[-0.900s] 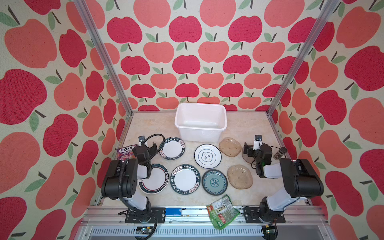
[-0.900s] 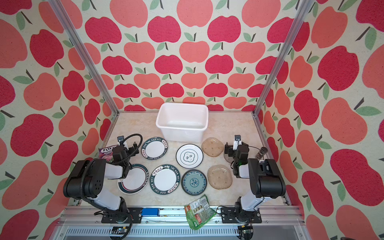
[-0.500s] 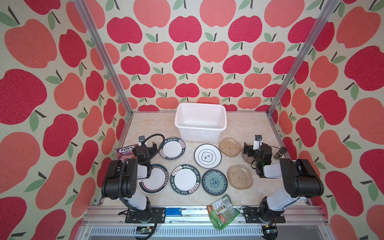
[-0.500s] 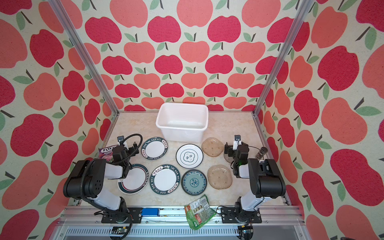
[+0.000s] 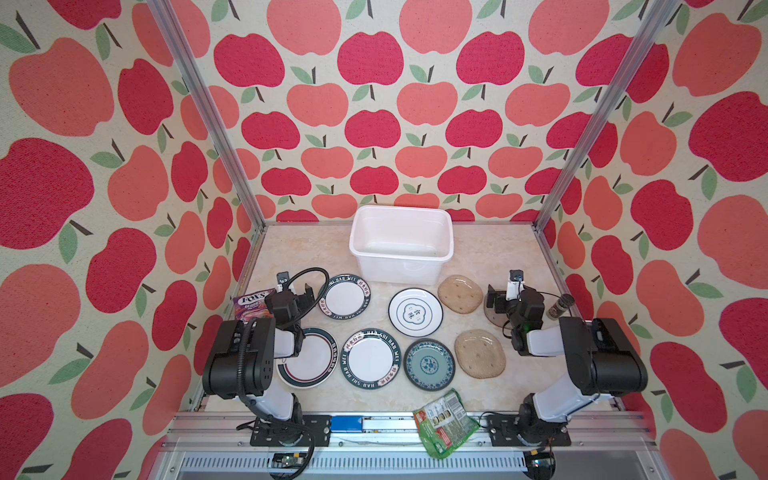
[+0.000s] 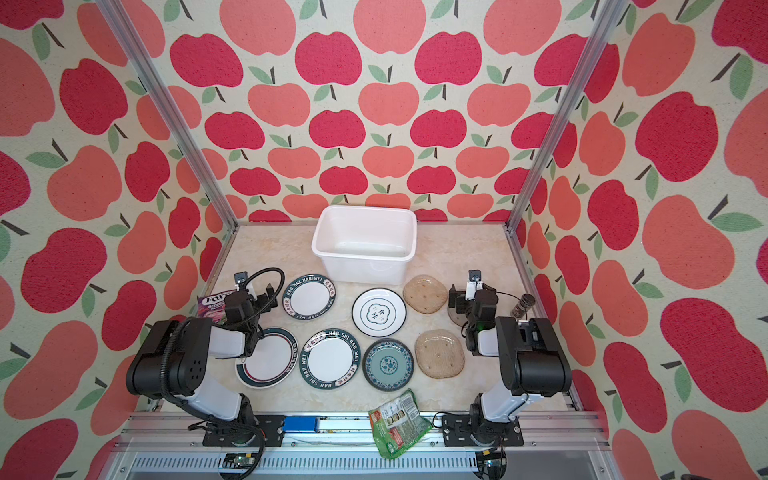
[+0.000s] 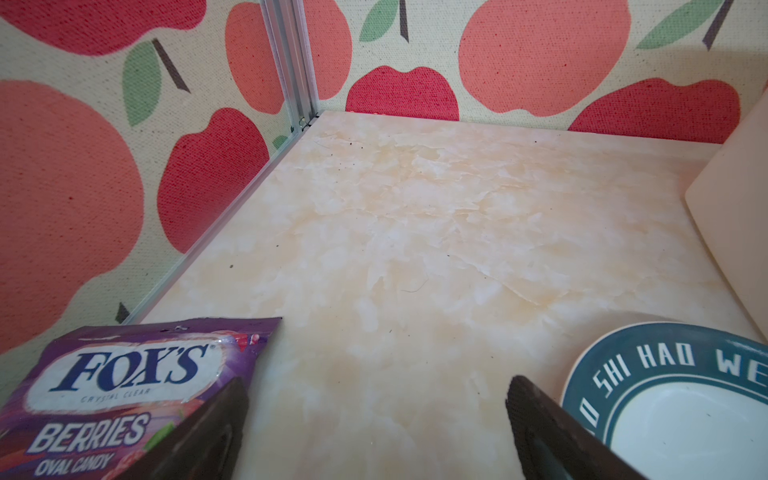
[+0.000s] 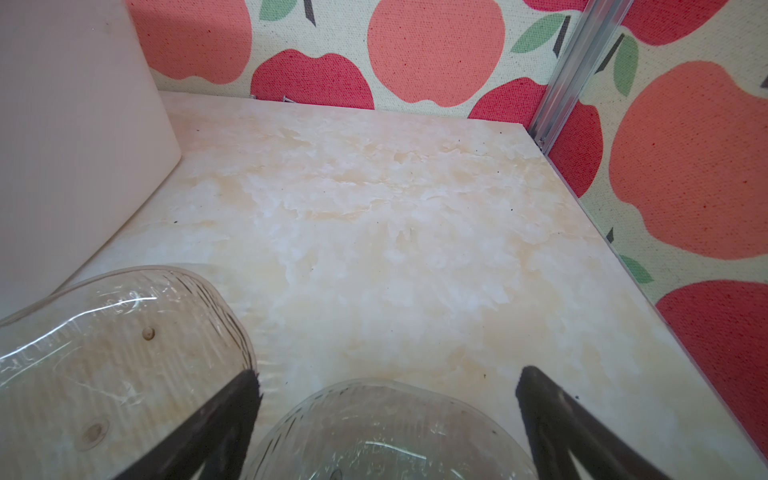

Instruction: Place the plates into the plastic bin on the countertop

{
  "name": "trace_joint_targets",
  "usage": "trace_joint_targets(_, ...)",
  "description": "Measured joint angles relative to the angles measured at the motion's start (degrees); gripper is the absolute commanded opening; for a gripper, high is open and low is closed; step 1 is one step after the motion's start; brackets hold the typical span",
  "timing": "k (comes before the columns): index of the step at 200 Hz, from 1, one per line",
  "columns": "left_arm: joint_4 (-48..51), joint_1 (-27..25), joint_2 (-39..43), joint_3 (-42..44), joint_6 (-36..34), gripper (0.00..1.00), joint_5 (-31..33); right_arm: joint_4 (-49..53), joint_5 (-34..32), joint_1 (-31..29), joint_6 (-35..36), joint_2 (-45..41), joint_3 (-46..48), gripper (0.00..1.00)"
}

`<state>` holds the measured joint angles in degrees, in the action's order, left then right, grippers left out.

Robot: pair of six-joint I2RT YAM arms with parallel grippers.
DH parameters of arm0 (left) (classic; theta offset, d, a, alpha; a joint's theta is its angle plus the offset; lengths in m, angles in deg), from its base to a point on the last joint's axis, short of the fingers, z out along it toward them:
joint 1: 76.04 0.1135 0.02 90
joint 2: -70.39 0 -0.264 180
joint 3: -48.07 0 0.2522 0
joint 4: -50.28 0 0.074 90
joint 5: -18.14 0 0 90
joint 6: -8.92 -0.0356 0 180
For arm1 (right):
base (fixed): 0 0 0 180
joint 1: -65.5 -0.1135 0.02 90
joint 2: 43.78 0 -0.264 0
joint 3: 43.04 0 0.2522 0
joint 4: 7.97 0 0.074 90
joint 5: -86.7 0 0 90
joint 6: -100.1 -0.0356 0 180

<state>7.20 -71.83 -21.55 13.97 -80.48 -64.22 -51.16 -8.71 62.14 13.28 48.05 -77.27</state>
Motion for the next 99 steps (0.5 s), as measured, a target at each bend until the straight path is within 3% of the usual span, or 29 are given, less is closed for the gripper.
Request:
trace_joint_targets(50, 0.48, -0.2, 0.04, -0.11, -0.09, 0.99, 0.11, 0.15, -0.87, -0.33, 0.02, -0.15, 0.0, 0.99)
trace_joint_targets(77, 7.48, -4.02, 5.49, -1.25, -0.63, 0.99, 5.4, 3.21, -6.54, -3.34, 1.2, -4.7, 0.02, 1.0)
trace_joint_targets(99, 13.53, -6.6, 13.09, -4.94, -0.66, 0.99, 8.85, 6.91, -14.32, -9.16, 3.98, -11.78, -0.59, 1.0)
